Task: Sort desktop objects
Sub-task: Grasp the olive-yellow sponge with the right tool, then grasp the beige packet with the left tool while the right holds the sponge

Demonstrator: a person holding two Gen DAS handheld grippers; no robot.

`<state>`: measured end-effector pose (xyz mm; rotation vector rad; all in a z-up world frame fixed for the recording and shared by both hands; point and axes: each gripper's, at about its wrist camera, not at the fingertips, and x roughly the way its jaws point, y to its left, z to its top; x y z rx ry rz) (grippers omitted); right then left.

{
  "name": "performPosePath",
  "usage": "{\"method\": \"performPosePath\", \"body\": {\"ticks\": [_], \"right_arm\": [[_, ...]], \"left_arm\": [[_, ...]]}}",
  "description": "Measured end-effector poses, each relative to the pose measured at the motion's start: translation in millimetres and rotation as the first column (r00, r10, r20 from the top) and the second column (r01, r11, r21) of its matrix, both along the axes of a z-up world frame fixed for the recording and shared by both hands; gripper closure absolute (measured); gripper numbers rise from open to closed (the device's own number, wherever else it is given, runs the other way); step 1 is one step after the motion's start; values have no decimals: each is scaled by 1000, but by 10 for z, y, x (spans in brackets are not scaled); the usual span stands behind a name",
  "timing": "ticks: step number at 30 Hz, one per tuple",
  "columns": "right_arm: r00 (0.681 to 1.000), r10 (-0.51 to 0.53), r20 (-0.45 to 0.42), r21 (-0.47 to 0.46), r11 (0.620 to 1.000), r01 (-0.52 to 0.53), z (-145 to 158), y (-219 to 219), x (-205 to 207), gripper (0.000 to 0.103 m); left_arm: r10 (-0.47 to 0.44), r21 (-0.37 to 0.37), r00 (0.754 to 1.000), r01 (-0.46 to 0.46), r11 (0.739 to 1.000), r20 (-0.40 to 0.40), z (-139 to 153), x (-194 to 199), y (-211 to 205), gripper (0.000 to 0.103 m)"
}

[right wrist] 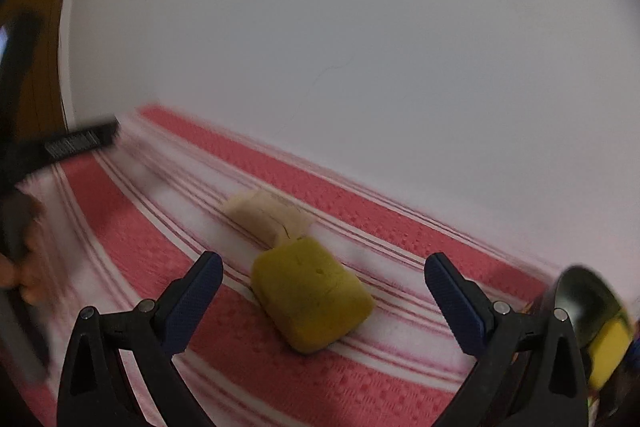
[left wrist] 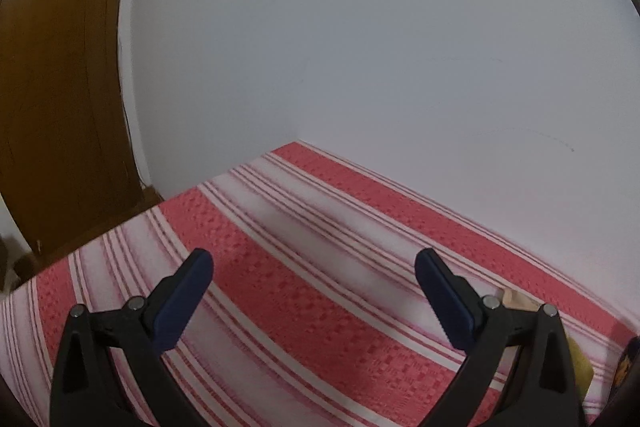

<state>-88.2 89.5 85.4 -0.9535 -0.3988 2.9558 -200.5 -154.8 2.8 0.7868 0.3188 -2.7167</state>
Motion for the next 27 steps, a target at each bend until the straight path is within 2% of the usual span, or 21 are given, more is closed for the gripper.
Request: {"method": "performPosePath", "body": {"ticks": [3,6,7,8,9,11,14,17,19,22,27], "right_arm": [[995,22,102,28,999,-25,-133,23,-262,1],[990,27,138,51,998,-34,-173,21,-329,1],[988,36,149,43,998,-43,-175,22,-332,7],[986,37,162,37,998,-43,-187,35,-348,27],[984,32,175,36,999,-38,-200,49,-364,38],[979,31,202,18,999,-36,-214,76,-377,40],[980,42,197,-20,999,-39,-157,136,-292,43],[985,29,169,-55,998,-20,-172,113,-230,44],[994,2,108,-86,996,7,-98,170,-51,44],[1000,-27,5,-111,993,28,29,217,287,43],[989,-63,-131,-139,989,45,174,273,854,43]], "left_arm": [[-17,-8,1000,17,1000,-8,2,17,49,1],[-55,-36,998,54,998,-20,-4,-13,105,1],[-66,-46,998,65,997,-23,-5,-30,130,1],[-84,-59,996,82,995,-26,5,-26,162,1],[-97,-66,995,95,993,-29,7,-29,181,1],[-123,-83,992,120,989,-34,21,-9,236,1],[-179,-97,983,175,980,-37,43,8,303,1],[-230,-117,972,224,968,-42,66,37,388,1],[-256,-140,966,248,959,-46,79,56,449,1],[-327,-189,944,314,931,-41,98,106,599,1],[-480,-246,877,468,849,14,79,169,904,1]]}}
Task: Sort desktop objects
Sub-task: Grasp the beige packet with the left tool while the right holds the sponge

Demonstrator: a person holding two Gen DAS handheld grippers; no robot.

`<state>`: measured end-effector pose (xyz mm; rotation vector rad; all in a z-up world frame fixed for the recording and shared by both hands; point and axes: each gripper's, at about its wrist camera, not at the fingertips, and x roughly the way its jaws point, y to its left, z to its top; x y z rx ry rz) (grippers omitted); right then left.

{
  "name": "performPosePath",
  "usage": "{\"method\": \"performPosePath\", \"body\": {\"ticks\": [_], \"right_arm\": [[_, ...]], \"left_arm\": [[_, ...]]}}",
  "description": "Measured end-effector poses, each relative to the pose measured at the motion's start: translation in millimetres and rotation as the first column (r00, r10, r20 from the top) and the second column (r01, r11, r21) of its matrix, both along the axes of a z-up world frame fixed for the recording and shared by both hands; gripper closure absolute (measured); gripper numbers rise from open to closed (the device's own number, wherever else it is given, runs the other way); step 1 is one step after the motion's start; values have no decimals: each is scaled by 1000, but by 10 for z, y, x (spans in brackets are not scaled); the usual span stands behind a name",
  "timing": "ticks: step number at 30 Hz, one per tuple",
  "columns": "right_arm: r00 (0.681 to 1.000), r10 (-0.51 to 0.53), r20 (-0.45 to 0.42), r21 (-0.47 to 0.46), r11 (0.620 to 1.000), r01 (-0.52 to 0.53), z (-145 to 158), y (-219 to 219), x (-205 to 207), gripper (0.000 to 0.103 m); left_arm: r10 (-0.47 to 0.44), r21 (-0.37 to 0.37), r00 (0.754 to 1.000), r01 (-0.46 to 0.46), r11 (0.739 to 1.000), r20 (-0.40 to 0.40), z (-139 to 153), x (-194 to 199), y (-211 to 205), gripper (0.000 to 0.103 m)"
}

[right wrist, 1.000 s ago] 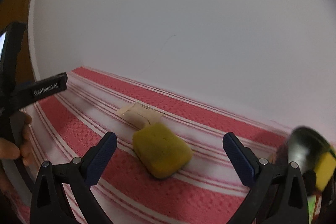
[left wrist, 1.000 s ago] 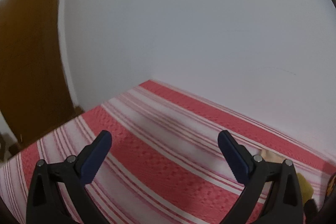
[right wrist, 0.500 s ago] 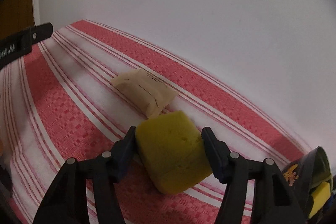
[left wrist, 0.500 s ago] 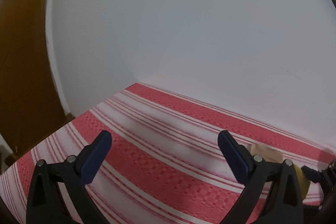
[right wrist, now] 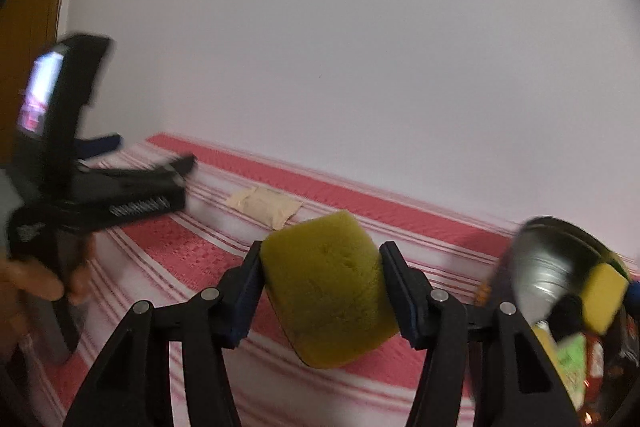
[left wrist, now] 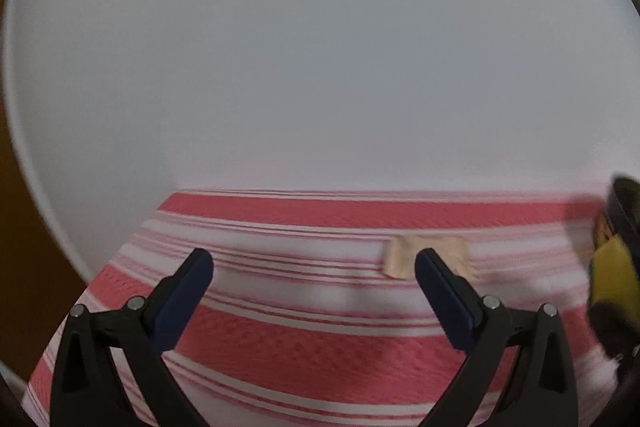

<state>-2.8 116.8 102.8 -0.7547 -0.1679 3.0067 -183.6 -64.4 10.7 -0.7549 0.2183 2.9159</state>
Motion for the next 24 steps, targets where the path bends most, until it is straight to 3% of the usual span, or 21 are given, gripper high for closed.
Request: {"method": "performPosePath", "body": {"ticks": [2,5,7,11,16,18,21,24], "right_arm": [[999,-20,-28,5,1000,20,32,40,148,43],[998,-41,-46,-7,999,41,67,128,306,43],[997,-55,-48,-19,998,54,76,194,339,43],[997,-69,-35,-45,997,68,57,271,258,43],[997,-81,-19,-59,995,80,23,332,193,43],[996,-87,-18,-63,994,86,14,339,183,43],[995,-97,-20,-59,994,96,9,341,155,43],[995,-94,-17,-54,994,93,-9,329,149,43]], "left_arm": [[-31,-1,999,31,1000,37,-23,-17,104,1],[-86,104,987,72,992,133,-81,-136,221,2],[-108,113,978,89,990,176,-119,-233,345,7],[-128,12,968,128,992,218,-177,-425,711,9],[-80,-64,942,106,992,327,-333,-786,928,9],[-60,-59,926,88,994,374,-409,-906,937,13],[-92,27,911,89,996,403,-405,-978,838,22],[-81,28,917,76,997,390,-377,-979,795,38]]}}
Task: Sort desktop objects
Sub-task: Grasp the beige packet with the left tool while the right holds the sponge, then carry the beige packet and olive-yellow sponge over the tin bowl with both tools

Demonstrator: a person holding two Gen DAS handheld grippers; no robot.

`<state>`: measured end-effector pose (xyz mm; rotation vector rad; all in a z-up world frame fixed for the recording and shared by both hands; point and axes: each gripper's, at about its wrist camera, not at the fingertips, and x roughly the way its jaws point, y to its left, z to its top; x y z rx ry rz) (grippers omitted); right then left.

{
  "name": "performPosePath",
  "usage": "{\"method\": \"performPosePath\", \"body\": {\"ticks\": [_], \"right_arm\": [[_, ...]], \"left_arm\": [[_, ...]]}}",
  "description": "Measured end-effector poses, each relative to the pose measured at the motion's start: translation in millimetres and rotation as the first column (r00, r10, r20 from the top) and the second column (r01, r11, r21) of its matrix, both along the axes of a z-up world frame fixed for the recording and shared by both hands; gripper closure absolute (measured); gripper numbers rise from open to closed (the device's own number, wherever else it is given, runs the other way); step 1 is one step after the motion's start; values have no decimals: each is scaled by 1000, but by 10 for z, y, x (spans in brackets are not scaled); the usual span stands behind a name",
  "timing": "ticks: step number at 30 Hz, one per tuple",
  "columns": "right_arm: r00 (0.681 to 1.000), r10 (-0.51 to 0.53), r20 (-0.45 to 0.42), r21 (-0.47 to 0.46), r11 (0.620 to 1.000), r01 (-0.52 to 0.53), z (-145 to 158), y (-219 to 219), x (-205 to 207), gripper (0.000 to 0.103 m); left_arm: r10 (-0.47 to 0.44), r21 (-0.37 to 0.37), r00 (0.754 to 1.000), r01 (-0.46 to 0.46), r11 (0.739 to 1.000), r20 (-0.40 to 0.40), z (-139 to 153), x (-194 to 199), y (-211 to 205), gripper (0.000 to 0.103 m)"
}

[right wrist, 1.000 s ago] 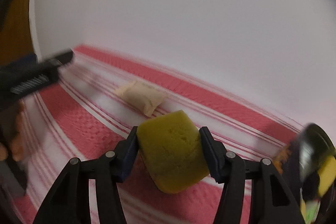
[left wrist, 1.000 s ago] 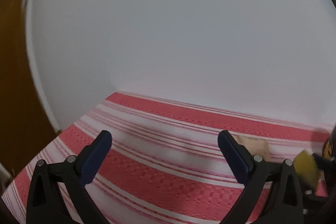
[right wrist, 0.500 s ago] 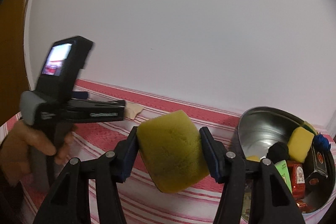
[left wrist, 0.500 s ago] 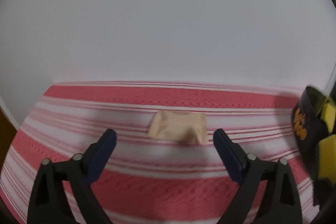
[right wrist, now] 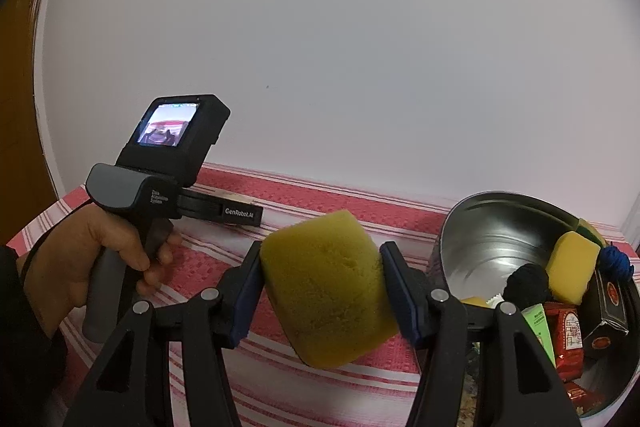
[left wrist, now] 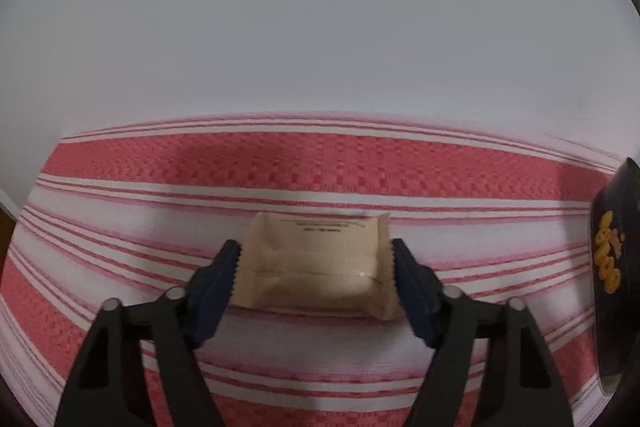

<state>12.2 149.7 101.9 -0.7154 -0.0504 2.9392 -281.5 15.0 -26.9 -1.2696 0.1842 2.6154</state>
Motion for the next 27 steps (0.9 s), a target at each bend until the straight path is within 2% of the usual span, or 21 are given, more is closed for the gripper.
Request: {"method": "performPosePath", "body": {"ticks": [2,5,8,10,11,14,16,19,27], "right_arm": [[1000,2,-13,2,1000,-2,0,-20,20,43],[998,-4,-64,28,1000,6,54,-114,108,43],[988,6,-154,70,998,5,110,-177,240,43],[980,16,-196,87,996,1,138,-221,315,43],[976,18,-218,102,995,4,150,-252,356,43],[967,27,-253,143,990,10,166,-330,425,43],[963,37,-267,160,987,7,178,-372,463,43],[955,27,-294,175,984,26,198,-398,521,43],[941,8,-339,195,979,62,236,-434,637,43]], "left_arm": [[6,-30,999,-7,1000,-33,46,54,33,54],[32,-77,996,-38,996,-80,114,187,94,56],[44,-38,980,-52,998,-193,284,436,70,56],[73,-5,955,-78,997,-289,407,654,15,56],[96,23,932,-94,995,-348,475,798,-20,56],[137,117,888,-95,989,-439,599,1057,-107,56],[135,174,876,-60,983,-463,636,1199,-145,56],[155,202,853,-60,978,-499,603,1380,-235,56],[154,179,823,-65,982,-547,632,1652,-146,56]]}}
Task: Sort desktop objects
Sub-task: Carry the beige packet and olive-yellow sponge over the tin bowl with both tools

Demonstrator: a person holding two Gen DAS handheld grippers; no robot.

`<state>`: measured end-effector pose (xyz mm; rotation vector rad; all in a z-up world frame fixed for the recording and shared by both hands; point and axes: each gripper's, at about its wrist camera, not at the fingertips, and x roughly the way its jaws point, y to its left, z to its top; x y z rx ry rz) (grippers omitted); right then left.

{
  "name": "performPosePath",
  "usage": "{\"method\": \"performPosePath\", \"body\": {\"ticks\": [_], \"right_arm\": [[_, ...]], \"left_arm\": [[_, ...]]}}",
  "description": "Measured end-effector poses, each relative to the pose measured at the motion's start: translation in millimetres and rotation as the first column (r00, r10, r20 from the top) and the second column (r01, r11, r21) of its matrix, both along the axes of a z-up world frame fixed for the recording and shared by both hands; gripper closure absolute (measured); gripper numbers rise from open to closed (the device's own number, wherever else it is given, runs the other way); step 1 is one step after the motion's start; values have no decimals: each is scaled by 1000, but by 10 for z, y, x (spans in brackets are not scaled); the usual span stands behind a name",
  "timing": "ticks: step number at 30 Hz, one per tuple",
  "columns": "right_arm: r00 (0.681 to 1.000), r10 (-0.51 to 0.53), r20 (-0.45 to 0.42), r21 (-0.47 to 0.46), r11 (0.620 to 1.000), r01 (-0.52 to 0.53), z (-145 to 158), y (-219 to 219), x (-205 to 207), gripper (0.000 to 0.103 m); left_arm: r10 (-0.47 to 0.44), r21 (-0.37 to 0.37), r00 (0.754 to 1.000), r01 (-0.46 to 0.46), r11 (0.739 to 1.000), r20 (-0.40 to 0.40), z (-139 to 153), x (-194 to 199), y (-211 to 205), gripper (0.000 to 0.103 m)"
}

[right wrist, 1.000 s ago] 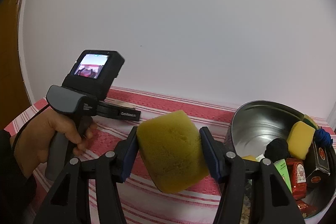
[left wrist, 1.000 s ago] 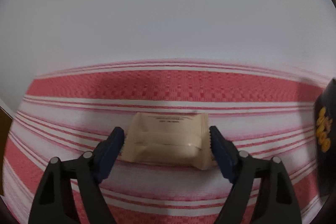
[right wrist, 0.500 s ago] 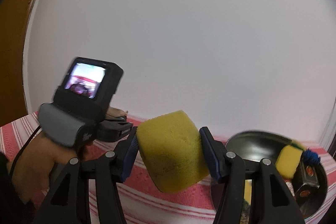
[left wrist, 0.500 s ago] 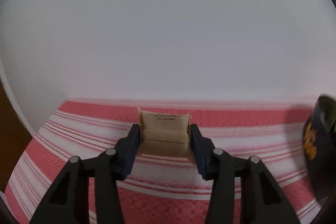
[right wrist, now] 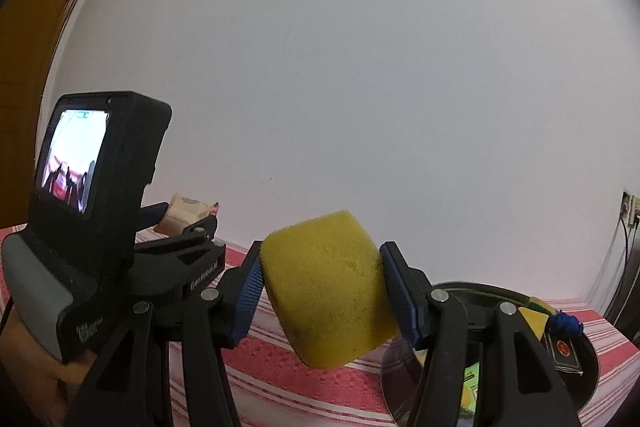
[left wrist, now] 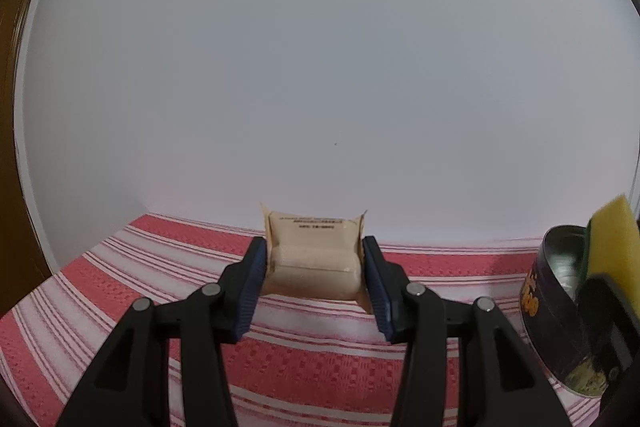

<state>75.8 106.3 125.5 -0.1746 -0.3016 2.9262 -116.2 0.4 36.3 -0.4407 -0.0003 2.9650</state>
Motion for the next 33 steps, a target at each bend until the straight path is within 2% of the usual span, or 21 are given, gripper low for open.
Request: {"method": "performPosePath", "body": {"ticks": [10,25,33], "right_arm": [[996,-77,-37,15,997,78,37,183,286,43],[987,-140,-73,57,988,144,75,499,600,43],[986,-149,-80,60,986,153,92,564,690,43]], "left_arm": [[28,33,1000,-29,999,4,47,71,-31,56],[-11,-13,1000,11,1000,-7,112,347,391,56],[-5,-12,1000,5,1000,0,117,462,421,56]]}}
